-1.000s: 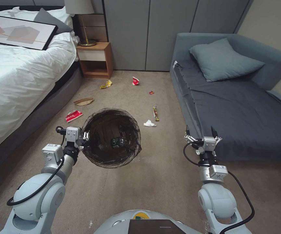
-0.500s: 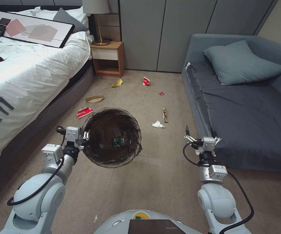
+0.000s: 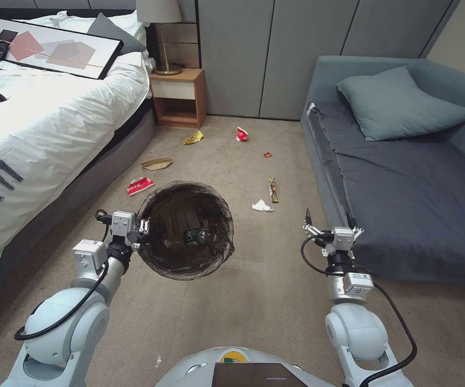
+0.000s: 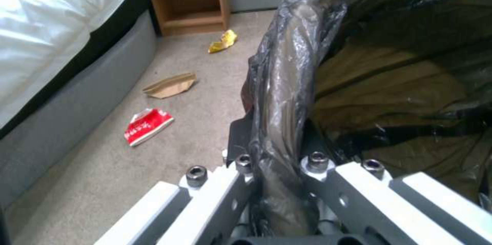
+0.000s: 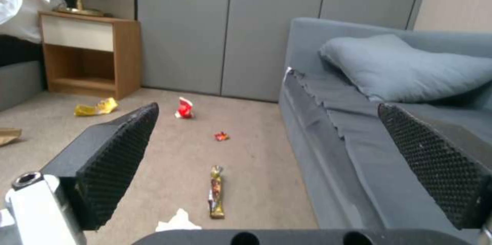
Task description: Pick up the trash bin, then pick up the garbage from the floor and place it into the trash bin.
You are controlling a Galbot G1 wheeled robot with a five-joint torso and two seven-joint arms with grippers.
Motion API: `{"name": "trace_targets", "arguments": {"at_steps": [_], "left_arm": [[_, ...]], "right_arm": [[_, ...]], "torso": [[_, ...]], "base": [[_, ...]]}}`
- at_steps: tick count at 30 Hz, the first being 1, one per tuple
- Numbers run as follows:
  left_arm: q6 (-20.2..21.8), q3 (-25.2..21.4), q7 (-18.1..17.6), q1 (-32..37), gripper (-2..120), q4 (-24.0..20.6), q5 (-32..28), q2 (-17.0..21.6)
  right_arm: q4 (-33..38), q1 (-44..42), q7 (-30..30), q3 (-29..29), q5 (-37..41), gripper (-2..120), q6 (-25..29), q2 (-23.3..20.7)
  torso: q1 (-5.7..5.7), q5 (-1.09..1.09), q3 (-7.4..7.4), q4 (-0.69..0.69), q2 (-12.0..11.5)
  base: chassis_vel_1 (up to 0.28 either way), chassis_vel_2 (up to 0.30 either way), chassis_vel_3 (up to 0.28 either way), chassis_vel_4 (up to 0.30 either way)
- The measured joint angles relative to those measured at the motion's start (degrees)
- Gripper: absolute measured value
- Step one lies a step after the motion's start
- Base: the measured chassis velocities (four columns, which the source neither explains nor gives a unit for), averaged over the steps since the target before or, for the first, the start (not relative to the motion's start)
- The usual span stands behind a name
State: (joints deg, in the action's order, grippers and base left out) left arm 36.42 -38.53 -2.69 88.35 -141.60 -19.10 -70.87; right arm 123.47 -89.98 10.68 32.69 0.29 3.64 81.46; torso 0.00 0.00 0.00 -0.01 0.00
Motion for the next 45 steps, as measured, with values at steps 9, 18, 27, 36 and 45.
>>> {"name": "trace_targets", "arguments": {"at_steps": [9,18,27,36,45], "left_arm": [[0.00,-0.09,0.47,-0.02,0,0.20,0.35,0.00],[0.22,-0.18,0.58,-0.28,0,0.21,0.43,-0.02],[0.35,-0.39,0.66,-0.05,0,-0.24,0.49,-0.10],[0.36,-0.60,0.82,0.43,0,-0.47,0.78,-0.21],[0.27,-0.64,0.94,0.29,0,-0.47,0.92,-0.36]], "right_arm": [[-0.42,0.38,-0.80,0.27,0.12,100,0.37,0.06],[-0.54,0.52,-0.85,0.18,0.17,100,0.60,0.31],[-0.55,0.39,-0.88,0.18,0.13,100,0.85,0.43],[-0.49,0.16,-0.90,0.24,0.02,100,1.29,0.47],[-0.46,0.05,-0.87,0.23,-0.01,100,1.30,0.47]], "torso": [[0.00,0.00,0.00,0.01,0.00],[0.00,0.00,0.00,0.00,0.00],[0.00,0.01,0.00,-0.01,0.00],[0.00,0.00,0.00,0.00,0.00],[0.00,0.01,0.00,-0.01,0.00]], "base": [[-0.021,0.016,0.019,-0.016],[-0.162,0.165,0.160,-0.161],[-0.222,0.205,0.213,-0.217],[-0.195,0.199,0.189,-0.188],[-0.204,0.202,0.189,-0.205]]}}
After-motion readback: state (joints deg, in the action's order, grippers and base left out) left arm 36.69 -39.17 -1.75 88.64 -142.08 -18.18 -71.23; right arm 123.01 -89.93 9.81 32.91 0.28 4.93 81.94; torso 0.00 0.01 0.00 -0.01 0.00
